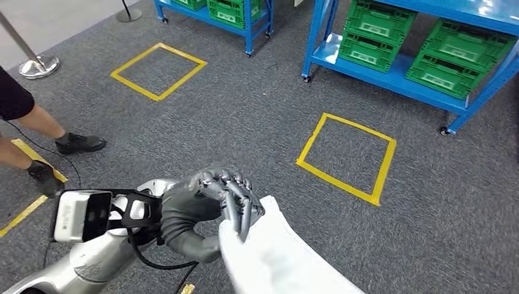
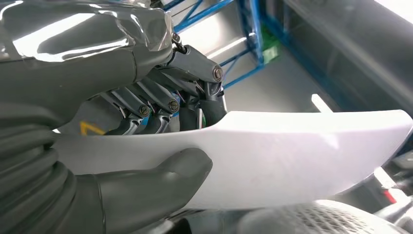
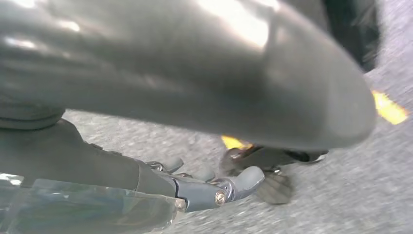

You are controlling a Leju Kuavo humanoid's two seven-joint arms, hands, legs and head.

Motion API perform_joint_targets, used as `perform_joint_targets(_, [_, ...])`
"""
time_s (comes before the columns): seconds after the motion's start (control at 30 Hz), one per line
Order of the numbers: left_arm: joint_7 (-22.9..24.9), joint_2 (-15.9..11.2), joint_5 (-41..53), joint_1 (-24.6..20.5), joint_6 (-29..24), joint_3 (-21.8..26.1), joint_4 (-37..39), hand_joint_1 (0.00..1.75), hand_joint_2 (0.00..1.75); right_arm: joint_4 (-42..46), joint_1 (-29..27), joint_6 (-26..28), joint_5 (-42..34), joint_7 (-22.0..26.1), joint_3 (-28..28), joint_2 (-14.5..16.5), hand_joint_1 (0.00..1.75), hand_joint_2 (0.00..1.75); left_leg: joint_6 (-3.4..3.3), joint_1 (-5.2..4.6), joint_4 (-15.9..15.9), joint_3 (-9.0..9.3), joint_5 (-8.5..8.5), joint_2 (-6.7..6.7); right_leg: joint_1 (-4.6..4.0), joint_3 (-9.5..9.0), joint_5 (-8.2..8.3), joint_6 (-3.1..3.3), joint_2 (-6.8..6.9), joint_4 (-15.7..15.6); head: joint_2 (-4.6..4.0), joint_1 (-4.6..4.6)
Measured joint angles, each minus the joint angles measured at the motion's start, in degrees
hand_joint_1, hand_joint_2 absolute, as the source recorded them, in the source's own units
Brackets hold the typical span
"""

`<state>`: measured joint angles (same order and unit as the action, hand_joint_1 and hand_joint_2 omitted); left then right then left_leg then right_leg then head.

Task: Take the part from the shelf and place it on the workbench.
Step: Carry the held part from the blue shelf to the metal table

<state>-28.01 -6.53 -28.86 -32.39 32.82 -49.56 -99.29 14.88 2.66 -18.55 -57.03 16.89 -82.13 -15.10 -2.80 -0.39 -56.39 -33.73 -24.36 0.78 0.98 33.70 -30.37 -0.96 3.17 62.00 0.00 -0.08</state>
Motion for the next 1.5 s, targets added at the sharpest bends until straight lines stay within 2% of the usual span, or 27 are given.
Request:
perform_joint_targets(0.07, [0.3,-0.7,-0.3,0.6,1.3,1.6,-0.9,1.66,1.75,0.0,-0.6,0.1,0.1,0.3,-0.1,0.1,0.0,0.0,-0.2,0.0,0.2,0.03,0.25,-1.54,0.13,3.55,-3.01,0.31,-2.42,7.6,0.0,0.04])
perform_joint_targets(0.13, [0.8,-1.1,-0.2,1.5,2.1,2.8,-1.2,1.66,1.75,0.0,-1.0,0.0,0.3,0.3,-0.3,0.1,0.0,0.0,-0.15,0.11,0.1,0.02,0.25,-3.39,0.39,6.21,-4.0,-0.22,-2.89,12.4,0.0,0.09])
perform_joint_targets(0.17, [1.0,-1.2,-0.1,1.9,2.3,3.2,-1.4,1.66,1.75,0.0,-1.1,0.0,0.4,0.3,-0.4,0.1,0.0,0.0,-0.04,0.24,0.0,0.03,0.23,-4.31,0.61,6.12,-3.13,-0.85,-2.98,11.6,0.0,0.09])
perform_joint_targets(0.2, [1.1,-1.4,0.0,2.2,2.4,3.6,-1.5,1.66,1.75,0.0,-1.1,-0.1,0.4,0.3,-0.5,0.1,0.0,0.0,0.15,0.41,-0.1,0.04,0.16,-5.18,0.92,5.0,-1.57,-1.6,-3.27,8.7,0.0,0.1])
perform_joint_targets(0.23, [1.2,-1.5,0.0,2.4,2.5,3.9,-1.6,1.66,1.75,0.0,-1.1,-0.1,0.4,0.3,-0.5,0.1,0.0,0.0,0.46,0.58,-0.5,-0.06,0.01,-6.0,1.37,3.35,0.21,-2.37,-4.3,4.6,0.0,0.14])
perform_joint_targets(0.27, [1.2,-1.5,0.0,2.5,2.6,4.2,-1.7,1.66,1.75,0.0,-1.1,-0.1,0.5,0.3,-0.5,0.1,0.0,0.0,0.89,0.61,-1.1,-0.38,-0.28,-6.78,1.69,1.79,1.62,-2.71,-5.58,1.1,0.0,0.22])
perform_joint_targets(0.33, [1.2,-1.6,0.1,2.7,2.8,4.6,-1.9,1.66,1.75,0.0,-1.1,-0.2,0.6,0.2,-0.6,0.1,0.0,0.0,1.73,0.62,-2.1,-1.12,-0.72,-8.05,1.98,0.22,2.81,-2.17,-7.15,-2.4,0.0,0.24])
perform_joint_targets(0.4, [1.1,-1.8,0.3,3.0,3.1,5.1,-2.0,1.66,1.75,0.0,-0.9,-0.2,0.8,0.2,-0.7,0.2,0.0,0.0,2.31,0.86,-2.3,-1.57,-0.78,-9.04,1.76,0.09,2.88,-0.94,-6.16,-2.5,0.0,0.14])
perform_joint_targets(0.43, [1.1,-1.9,0.3,3.1,3.2,5.3,-2.1,1.66,1.75,0.0,-0.7,-0.2,0.9,0.2,-0.7,0.2,0.0,0.0,2.53,0.95,-2.5,-1.76,-0.88,-8.69,1.68,-0.04,2.93,-0.54,-5.59,-2.5,0.0,0.09])
perform_joint_targets(0.5, [1.0,-2.1,0.6,3.3,3.3,5.7,-2.2,1.66,1.75,0.0,-0.7,-0.2,1.3,0.1,-0.8,0.1,0.0,0.0,2.96,0.91,-5.4,-3.18,-2.53,-5.54,1.66,-0.32,2.9,0.18,-4.33,-2.7,0.0,-0.33])
perform_joint_targets(0.57, [0.9,-2.1,0.9,3.5,3.5,6.0,-2.4,1.66,1.75,0.0,-0.8,-0.2,1.7,0.0,-1.0,0.0,0.0,0.0,3.25,0.91,-12.6,-6.82,-5.97,-2.05,1.29,-0.5,2.66,0.62,-2.97,-2.7,0.0,-0.78])
perform_joint_targets(0.63, [0.8,-2.1,1.1,3.8,3.5,6.1,-2.4,1.66,1.75,0.0,-0.9,-0.2,1.9,-0.2,-1.3,-0.1,0.0,0.0,3.31,1.05,-18.9,-10.2,-8.0,-1.17,0.97,-0.56,2.46,0.89,-1.4,-2.7,0.0,-0.81])
perform_joint_targets(0.67, [0.8,-2.2,1.1,4.0,3.5,6.2,-2.4,1.66,1.75,0.0,-0.9,-0.2,2.1,-0.3,-1.4,-0.1,0.0,0.0,3.23,1.06,-19.1,-10.44,-7.5,-1.05,0.86,-0.63,2.36,0.98,-0.64,-2.7,0.0,-0.82])
perform_joint_targets(0.7, [0.8,-2.2,1.2,4.1,3.5,6.4,-2.4,1.66,1.75,0.0,-0.9,-0.2,2.1,-0.3,-1.5,-0.1,0.0,0.0,3.07,1.03,-17.3,-9.56,-6.16,-0.88,0.74,-0.74,2.26,1.02,0.05,-2.7,0.0,-0.82])
perform_joint_targets(0.77, [0.8,-2.3,1.4,4.2,3.5,6.8,-2.6,1.66,1.75,0.0,-0.7,-0.2,2.2,-0.4,-1.7,-0.1,0.0,0.0,2.45,0.65,-9.3,-5.33,-2.83,0.96,0.45,-1.08,1.95,0.92,1.3,-2.7,0.0,-0.81])
perform_joint_targets(0.83, [0.8,-2.3,1.8,4.3,3.6,7.2,-2.8,1.66,1.75,0.0,-0.6,-0.2,2.2,-0.4,-1.8,0.0,0.0,0.0,1.9,0.01,-3.8,-2.45,-1.42,2.69,0.1,-1.36,1.64,0.56,2.4,-2.8,0.0,-0.79])
perform_joint_targets(0.87, [0.7,-2.4,2.1,4.4,3.6,7.4,-2.9,1.66,1.75,0.0,-0.6,-0.3,2.1,-0.5,-1.9,0.0,0.0,0.0,1.76,-0.28,-3.1,-2.2,-1.53,2.8,0.0,-1.5,1.53,0.33,2.94,-2.9,0.0,-0.78])
perform_joint_targets(0.93, [0.7,-2.5,2.6,4.6,3.7,7.7,-3.0,1.66,1.75,0.0,-0.4,-0.3,2.0,-0.8,-2.0,0.2,0.0,0.0,1.32,-0.24,-2.5,-1.86,-1.19,1.33,0.09,-1.86,1.34,-0.18,3.82,-3.2,0.0,-0.77])
perform_joint_targets(1.0, [0.6,-2.6,2.9,4.7,3.8,8.1,-3.1,1.66,1.75,0.0,-0.3,-0.3,2.0,-0.9,-2.0,0.3,0.0,0.0,0.68,0.04,-1.3,-0.87,-0.57,-0.09,0.3,-1.38,0.31,-0.34,1.82,-1.6,0.0,-0.68])
perform_joint_targets(1.07, [0.6,-2.5,3.0,4.8,3.9,8.2,-3.2,1.66,1.75,0.0,-0.5,-0.3,1.9,-1.0,-2.0,0.5,0.0,0.0,0.25,0.14,-0.6,-0.32,-0.21,-1.44,0.39,1.72,-2.17,0.04,-1.56,4.5,0.0,-0.41])
perform_joint_targets(1.13, [0.6,-2.5,3.0,5.1,3.9,8.2,-3.2,1.66,1.75,0.0,-0.6,-0.3,1.9,-1.0,-2.0,0.5,0.0,0.0,0.13,0.08,-0.7,-0.32,-0.22,-3.09,0.36,5.74,-4.07,0.12,-2.77,11.4,0.0,-0.22])
perform_joint_targets(1.17, [0.6,-2.5,3.0,5.3,3.9,8.2,-3.2,1.66,1.75,0.0,-0.7,-0.2,1.8,-1.0,-2.0,0.5,0.0,0.0,0.13,0.06,-0.7,-0.29,-0.24,-4.01,0.39,6.75,-3.87,-0.15,-2.91,12.5,0.0,-0.21])
perform_joint_targets(1.23, [0.5,-2.5,3.1,5.4,4.0,8.2,-3.2,1.66,1.75,0.0,-0.8,0.0,1.7,-0.9,-2.0,0.5,0.0,0.0,0.3,0.16,-0.8,-0.16,-0.36,-5.86,0.59,5.44,-0.9,-1.15,-3.5,7.9,0.0,-0.2])
perform_joint_targets(1.3, [0.2,-2.5,3.1,5.5,4.3,8.2,-3.1,1.66,1.75,0.0,-0.8,0.3,1.6,-0.6,-2.0,0.5,0.0,0.0,0.81,0.21,-1.3,-0.3,-0.72,-7.48,0.86,2.3,2.5,-1.64,-5.72,0.3,0.0,-0.18])
perform_joint_targets(1.37, [-0.5,-2.6,3.3,5.5,4.5,8.4,-3.1,1.66,1.75,0.0,-0.7,0.8,1.6,0.0,-2.0,0.5,0.0,0.0,1.41,0.2,-1.8,-0.65,-1.01,-8.68,0.74,0.79,3.78,-0.9,-6.83,-2.9,0.0,-0.24])
perform_joint_targets(1.43, [-1.0,-2.6,3.6,5.5,4.8,8.7,-3.0,1.66,1.75,0.0,-0.3,1.3,1.6,0.5,-2.0,0.4,0.0,0.0,1.93,0.39,-1.9,-0.9,-1.07,-9.54,0.55,0.51,3.96,0.09,-5.71,-3.0,0.0,-0.27])
perform_joint_targets(1.5, [-1.3,-2.6,3.9,5.5,4.9,8.9,-3.1,1.66,1.75,0.0,0.0,1.7,1.7,0.9,-2.0,0.1,0.0,0.0,2.48,0.37,-3.4,-1.68,-2.01,-7.52,0.6,0.13,3.96,0.83,-4.57,-3.3,0.0,-0.42])
